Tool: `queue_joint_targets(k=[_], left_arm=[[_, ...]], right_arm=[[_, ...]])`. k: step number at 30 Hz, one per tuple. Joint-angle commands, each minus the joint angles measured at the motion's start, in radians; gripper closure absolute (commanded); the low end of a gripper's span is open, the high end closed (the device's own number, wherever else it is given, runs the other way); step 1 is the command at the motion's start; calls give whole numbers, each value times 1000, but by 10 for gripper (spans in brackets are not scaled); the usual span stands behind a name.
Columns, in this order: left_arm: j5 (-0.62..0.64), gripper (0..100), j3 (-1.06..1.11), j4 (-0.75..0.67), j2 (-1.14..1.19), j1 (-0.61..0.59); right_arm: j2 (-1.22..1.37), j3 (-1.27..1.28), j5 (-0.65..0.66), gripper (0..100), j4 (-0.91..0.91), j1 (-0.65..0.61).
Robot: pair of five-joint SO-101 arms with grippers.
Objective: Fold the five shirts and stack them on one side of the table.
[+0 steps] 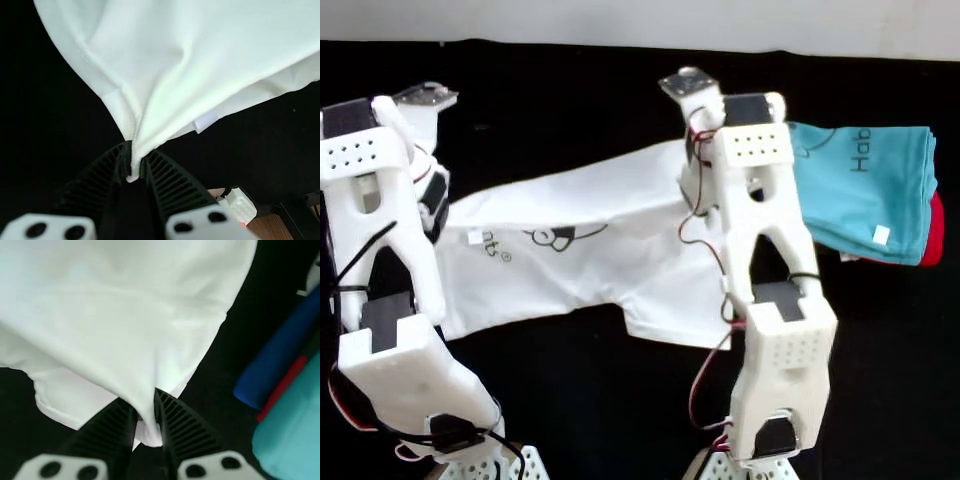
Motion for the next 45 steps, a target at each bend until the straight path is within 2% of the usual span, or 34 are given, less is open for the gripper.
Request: queue_joint_targets(k=[1, 5, 10, 18, 24, 30, 34, 36, 40, 45], left_arm=[[-28, 992, 114, 11, -171, -10], [-112, 992, 285, -12, -289, -15], [-118, 992, 446, -118, -303, -16], [-120, 992, 565, -157, -303, -16], [-120, 992, 661, -255, -303, -16], [-120, 992, 743, -354, -303, -16], [-120, 986, 743, -356, -305, -18], [-120, 946, 736, -338, -314, -21], [-121, 836, 622, -241, -314, -62], [-121, 822, 384, -153, -312, -122]], right_arm=[[-216, 153, -43, 993, 13, -19], [-371, 415, -20, 993, -28, -16], [-492, 691, 8, 993, -150, 16], [-581, 931, 78, 993, -211, 62], [-590, 1086, 80, 993, -331, 59], [-588, 1113, 80, 993, -384, 61], [-591, 1109, 81, 989, -354, 58], [-591, 1096, 81, 944, -302, 56], [-591, 1029, 81, 794, -205, 30], [-591, 888, 75, 775, -140, 5]])
